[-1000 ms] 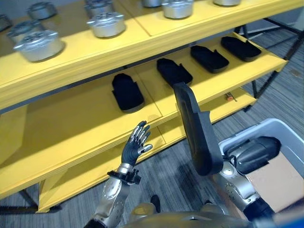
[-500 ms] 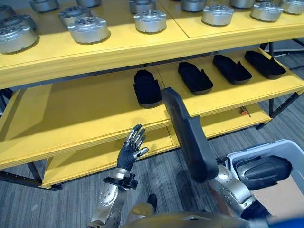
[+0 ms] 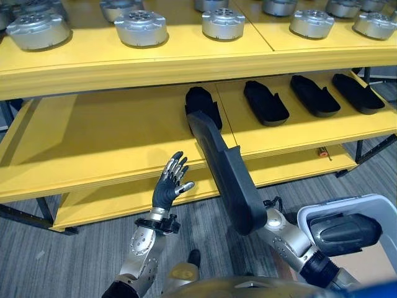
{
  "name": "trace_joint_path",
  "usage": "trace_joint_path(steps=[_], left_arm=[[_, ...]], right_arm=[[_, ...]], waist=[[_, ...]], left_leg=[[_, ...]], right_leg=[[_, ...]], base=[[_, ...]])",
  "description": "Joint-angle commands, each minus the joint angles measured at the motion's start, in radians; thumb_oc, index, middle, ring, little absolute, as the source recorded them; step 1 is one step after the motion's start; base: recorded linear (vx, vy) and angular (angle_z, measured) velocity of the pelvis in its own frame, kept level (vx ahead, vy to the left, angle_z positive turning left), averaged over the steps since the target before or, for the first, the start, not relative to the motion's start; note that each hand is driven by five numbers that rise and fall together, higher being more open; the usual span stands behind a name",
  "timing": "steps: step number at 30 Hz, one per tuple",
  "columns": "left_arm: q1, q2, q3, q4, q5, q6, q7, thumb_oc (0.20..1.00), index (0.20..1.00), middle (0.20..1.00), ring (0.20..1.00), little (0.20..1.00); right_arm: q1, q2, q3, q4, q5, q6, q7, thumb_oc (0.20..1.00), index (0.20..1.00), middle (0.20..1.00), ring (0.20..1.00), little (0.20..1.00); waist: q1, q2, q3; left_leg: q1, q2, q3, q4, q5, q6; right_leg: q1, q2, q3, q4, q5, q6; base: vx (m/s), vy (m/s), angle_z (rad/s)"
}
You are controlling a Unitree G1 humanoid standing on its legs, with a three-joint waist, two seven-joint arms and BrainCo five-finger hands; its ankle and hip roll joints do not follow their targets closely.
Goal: Move parts from the plastic box to the shelf.
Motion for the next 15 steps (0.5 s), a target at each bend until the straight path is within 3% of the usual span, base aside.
trace_joint_path(steps=[1, 5, 11, 12, 13, 15], left_arm=[[-0.009, -0.031, -0.029, -0.054, 0.030, -0.021, -0.038, 1.000, 1.000, 1.000, 1.000, 1.000], [0.005, -0.035, -0.025, -0.045, 0.009, -0.024, -0.096, 1.000, 1.000, 1.000, 1.000, 1.000], [-0.013, -0.032, -0.039, 0.016, -0.029, -0.061, -0.124, 1.000, 1.000, 1.000, 1.000, 1.000], [-0.018, -0.034, -0.038, 0.021, -0.044, -0.053, -0.128, 1.000, 1.000, 1.000, 1.000, 1.000], [-0.036, -0.034, -0.036, 0.037, -0.058, -0.038, -0.151, 1.000, 1.000, 1.000, 1.000, 1.000], [-0.048, -0.034, -0.038, 0.044, -0.070, -0.033, -0.167, 1.000, 1.000, 1.000, 1.000, 1.000]], right_arm=[[-0.013, 0.014, -0.001, -0.102, 0.007, -0.079, 0.004, 0.200, 0.200, 0.200, 0.200, 0.200], [-0.001, 0.005, -0.019, -0.094, 0.006, -0.101, 0.068, 0.200, 0.200, 0.200, 0.200, 0.200], [-0.023, -0.003, 0.010, -0.081, 0.030, -0.127, 0.097, 0.200, 0.200, 0.200, 0.200, 0.200], [-0.028, -0.003, 0.011, -0.082, 0.036, -0.129, 0.090, 0.200, 0.200, 0.200, 0.200, 0.200], [-0.046, 0.001, 0.003, -0.078, 0.045, -0.136, 0.071, 0.200, 0.200, 0.200, 0.200, 0.200], [-0.053, 0.000, -0.004, -0.080, 0.045, -0.140, 0.061, 0.200, 0.200, 0.200, 0.200, 0.200]], waist=[[-0.022, -0.003, -0.026], [-0.023, 0.000, -0.034], [-0.028, 0.012, -0.032], [-0.031, 0.013, -0.028], [-0.043, 0.011, -0.012], [-0.050, 0.009, -0.004]], left_leg=[[0.011, -0.125, 0.014, -0.002, -0.059, 0.060], [0.004, -0.122, 0.001, -0.002, -0.053, 0.056], [0.008, -0.122, 0.028, 0.016, -0.059, 0.057], [0.003, -0.123, 0.043, 0.047, -0.071, 0.054], [-0.013, -0.115, 0.109, 0.142, -0.105, 0.046], [-0.025, -0.108, 0.142, 0.180, -0.118, 0.041]], right_leg=[[-0.068, 0.090, 0.121, -0.065, 0.166, -0.018], [-0.067, 0.077, 0.119, -0.072, 0.165, -0.013], [-0.064, 0.067, 0.116, -0.055, 0.146, -0.020], [-0.062, 0.063, 0.109, -0.044, 0.141, -0.022], [-0.066, 0.050, 0.082, -0.011, 0.129, -0.029], [-0.069, 0.043, 0.065, 0.005, 0.125, -0.031]], base=[[0.14, -0.065, 0.25], [0.09, -0.086, 0.85], [0.09, -0.113, -0.05], [0.09, -0.132, 0.13], [0.04, -0.097, 0.24], [-0.02, -0.051, 0.57]])
